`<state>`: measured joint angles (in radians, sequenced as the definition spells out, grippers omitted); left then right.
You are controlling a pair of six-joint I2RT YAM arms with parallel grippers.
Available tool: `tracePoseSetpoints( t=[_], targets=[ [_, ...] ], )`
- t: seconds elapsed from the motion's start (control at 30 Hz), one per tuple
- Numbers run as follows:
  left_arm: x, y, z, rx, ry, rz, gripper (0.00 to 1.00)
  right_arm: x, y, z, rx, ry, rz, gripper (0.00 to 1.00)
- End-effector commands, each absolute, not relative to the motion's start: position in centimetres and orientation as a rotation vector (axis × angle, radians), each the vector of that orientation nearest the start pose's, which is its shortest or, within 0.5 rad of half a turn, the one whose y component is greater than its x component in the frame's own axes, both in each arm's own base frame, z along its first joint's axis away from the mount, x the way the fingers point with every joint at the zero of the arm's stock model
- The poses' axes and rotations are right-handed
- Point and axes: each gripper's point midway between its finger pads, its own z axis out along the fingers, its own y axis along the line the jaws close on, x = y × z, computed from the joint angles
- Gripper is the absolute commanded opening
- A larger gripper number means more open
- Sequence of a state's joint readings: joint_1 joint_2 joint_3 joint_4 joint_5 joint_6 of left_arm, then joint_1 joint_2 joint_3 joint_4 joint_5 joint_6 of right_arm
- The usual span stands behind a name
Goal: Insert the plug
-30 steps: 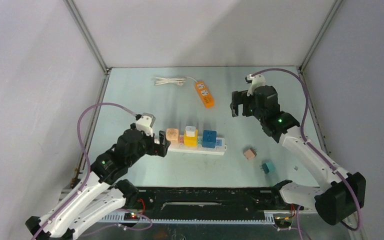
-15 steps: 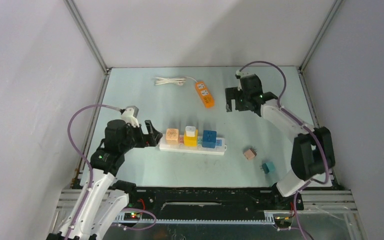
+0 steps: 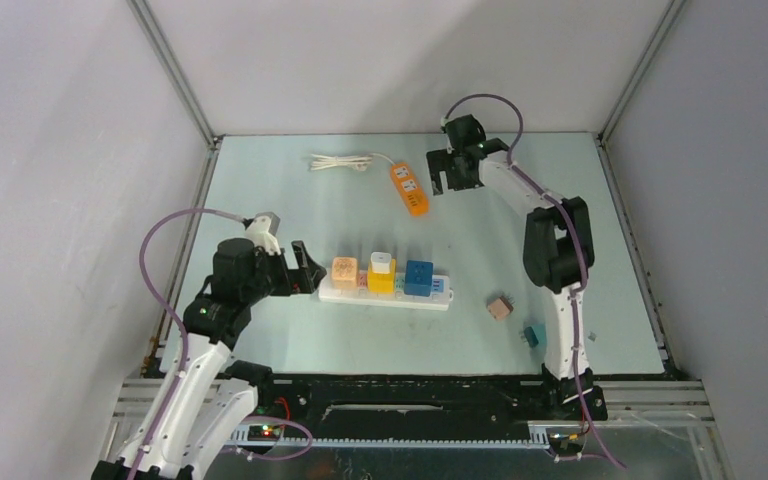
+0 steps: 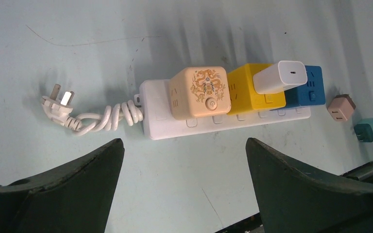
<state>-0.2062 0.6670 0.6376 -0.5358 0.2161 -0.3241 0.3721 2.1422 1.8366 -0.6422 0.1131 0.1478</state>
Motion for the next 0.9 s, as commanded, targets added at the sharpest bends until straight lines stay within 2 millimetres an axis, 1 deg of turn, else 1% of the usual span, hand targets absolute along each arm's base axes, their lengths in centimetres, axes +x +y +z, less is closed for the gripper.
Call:
tracePoseSetpoints(
  t=[0.0,0.03,0.1,0.27,0.43,0.47,0.53,0.6,0.7,0.8,0.87],
  targets=[
    [22.8,-10.1,16.5,0.003,2.151,-0.561,0.98,50.2,21.2,8.7,-0.348,2.527,0.182,0.99],
    [22.8,-10.1,16.5,0.003,2.153,-0.563,0.98,50.1,22.3,8.5,-0.376,2.524,0.232,1.0],
    [22.8,-10.2,16.4,0.003,2.157,-0.568,0.98,50.1,24.0,8.0,-0.42,2.516,0.29,1.0],
    [22.9,-10.3,16.3,0.005,2.161,-0.575,0.98,50.5,26.7,7.1,-0.486,2.507,0.346,1.0],
    [22.8,-10.4,16.5,0.013,2.154,-0.585,0.98,50.5,28.8,6.2,-0.527,2.505,0.365,1.0],
    [22.8,-10.4,16.6,0.013,2.152,-0.586,0.98,50.6,28.9,6.0,-0.526,2.503,0.346,1.0],
    [22.8,-10.4,16.7,0.013,2.146,-0.586,0.98,51.0,28.3,5.5,-0.496,2.51,0.266,0.98],
    [22.7,-10.4,16.8,0.015,2.138,-0.587,0.98,51.2,28.0,5.1,-0.475,2.521,0.237,0.92],
    [22.7,-10.4,17.0,0.017,2.128,-0.59,0.98,51.6,27.2,4.4,-0.445,2.531,0.193,0.87],
    [22.6,-10.4,17.1,0.018,2.121,-0.592,0.98,51.7,27.1,3.8,-0.441,2.538,0.186,0.78],
    [22.6,-10.4,17.2,0.018,2.119,-0.592,0.98,51.8,27.0,3.5,-0.44,2.539,0.184,0.69]
  ],
)
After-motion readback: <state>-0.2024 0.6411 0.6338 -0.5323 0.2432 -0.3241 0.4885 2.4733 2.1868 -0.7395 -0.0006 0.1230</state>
